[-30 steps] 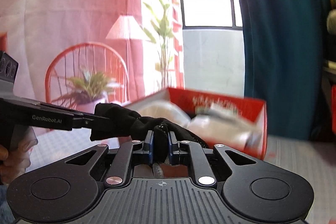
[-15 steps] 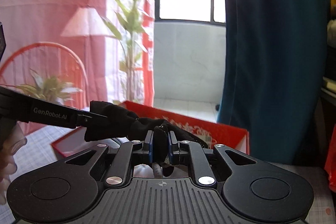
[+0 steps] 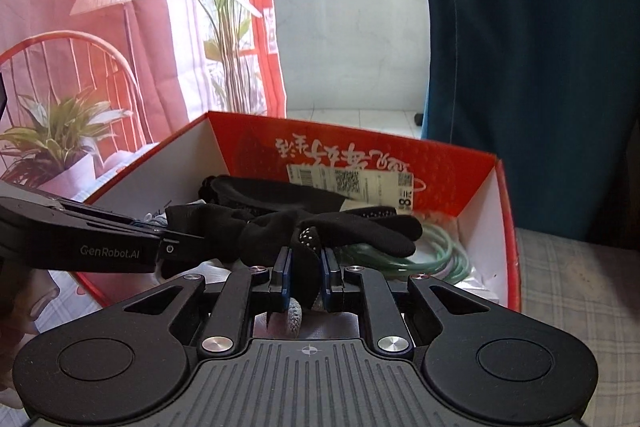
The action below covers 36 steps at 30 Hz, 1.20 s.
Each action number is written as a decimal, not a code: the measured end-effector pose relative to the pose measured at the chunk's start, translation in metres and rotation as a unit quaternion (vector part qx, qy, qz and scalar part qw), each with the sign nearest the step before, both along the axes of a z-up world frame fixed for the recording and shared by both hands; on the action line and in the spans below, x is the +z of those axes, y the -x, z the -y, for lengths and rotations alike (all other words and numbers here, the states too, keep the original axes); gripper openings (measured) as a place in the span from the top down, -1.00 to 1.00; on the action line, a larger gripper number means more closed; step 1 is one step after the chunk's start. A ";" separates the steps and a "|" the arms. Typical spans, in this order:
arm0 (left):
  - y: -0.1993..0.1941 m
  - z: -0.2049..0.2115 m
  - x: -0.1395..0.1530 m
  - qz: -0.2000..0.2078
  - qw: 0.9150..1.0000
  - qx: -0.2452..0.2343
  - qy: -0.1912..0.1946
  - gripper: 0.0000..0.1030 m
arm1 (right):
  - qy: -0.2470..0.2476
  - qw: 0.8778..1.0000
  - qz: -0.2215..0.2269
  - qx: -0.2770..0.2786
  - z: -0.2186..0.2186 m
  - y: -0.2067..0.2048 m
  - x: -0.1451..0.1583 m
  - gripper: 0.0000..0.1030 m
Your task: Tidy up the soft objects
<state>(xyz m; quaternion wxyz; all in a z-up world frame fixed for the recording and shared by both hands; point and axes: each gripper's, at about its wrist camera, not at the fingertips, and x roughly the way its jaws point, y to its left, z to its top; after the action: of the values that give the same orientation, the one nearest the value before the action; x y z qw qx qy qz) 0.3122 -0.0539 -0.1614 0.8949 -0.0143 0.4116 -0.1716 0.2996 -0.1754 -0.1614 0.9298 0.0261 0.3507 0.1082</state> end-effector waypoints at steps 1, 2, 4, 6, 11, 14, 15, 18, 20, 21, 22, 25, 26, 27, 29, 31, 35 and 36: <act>-0.001 0.001 -0.003 -0.003 1.000 -0.001 -0.004 0.77 | -0.001 1.000 -0.006 0.001 0.002 -0.001 -0.001 0.74; -0.001 0.002 -0.005 -0.005 1.000 -0.002 -0.008 0.77 | -0.003 1.000 -0.011 0.001 0.003 -0.002 -0.003 0.74; -0.001 0.002 -0.008 -0.008 1.000 -0.004 -0.011 0.77 | -0.009 1.000 -0.020 0.000 0.004 -0.002 -0.004 0.74; -0.003 0.004 -0.009 -0.009 1.000 -0.005 -0.013 0.77 | -0.018 0.999 -0.029 -0.003 0.007 -0.004 -0.006 0.74; 0.000 0.004 -0.003 -0.004 1.000 -0.006 -0.018 0.77 | -0.021 0.999 -0.031 -0.005 0.008 -0.002 -0.008 0.74; 0.003 0.002 0.002 0.009 1.000 -0.009 -0.016 0.66 | -0.020 0.999 -0.030 -0.008 0.008 0.002 -0.007 0.74; 0.005 0.000 0.004 0.013 1.000 -0.010 -0.011 0.48 | -0.017 0.999 -0.030 -0.008 0.008 0.003 -0.006 0.74; 0.013 -0.003 0.013 0.035 0.999 -0.020 0.006 -0.18 | -0.001 1.000 -0.027 -0.009 0.004 0.009 -0.004 0.74; 0.022 -0.001 0.020 0.058 0.998 -0.023 -0.008 -0.51 | 0.006 1.000 -0.025 -0.012 0.002 0.012 -0.001 0.74; 0.027 0.000 0.024 0.071 0.997 -0.025 -0.020 -0.71 | 0.009 1.000 -0.021 -0.016 0.001 0.015 0.001 0.74; 0.030 0.000 0.028 0.082 0.996 -0.030 -0.028 -0.78 | 0.010 1.000 -0.015 -0.019 0.000 0.018 0.004 0.69; 0.038 -0.004 0.040 0.104 0.993 -0.035 -0.033 -0.89 | 0.009 1.000 0.006 -0.020 -0.002 0.031 0.017 0.27; 0.041 -0.007 0.043 0.108 0.993 -0.031 -0.031 -0.93 | 0.008 1.000 0.010 -0.022 -0.002 0.035 0.021 0.09; 0.043 -0.010 0.047 0.112 0.993 -0.025 -0.028 -0.96 | 0.009 1.000 0.016 -0.024 -0.002 0.039 0.026 0.03; 0.046 -0.015 0.054 0.118 0.993 -0.010 -0.026 -1.00 | 0.009 0.999 0.026 -0.029 0.000 0.048 0.034 -0.20; 0.054 -0.021 0.062 0.122 0.992 0.001 -0.023 -1.00 | 0.008 0.999 0.033 -0.037 0.002 0.055 0.041 -0.46; 0.070 -0.028 0.078 0.139 0.990 0.008 -0.021 -1.00 | 0.005 0.997 0.054 -0.052 0.008 0.070 0.058 -0.98; 0.075 -0.029 0.083 0.147 0.989 0.010 -0.024 -1.00 | 0.005 0.997 0.059 -0.054 0.009 0.074 0.063 -0.99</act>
<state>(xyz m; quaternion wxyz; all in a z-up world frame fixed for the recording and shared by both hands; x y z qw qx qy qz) 0.2374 -0.0251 -0.0788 0.9474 0.0282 0.2797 -0.1533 0.2254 -0.1846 -0.0981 0.9536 0.0341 0.2937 0.0573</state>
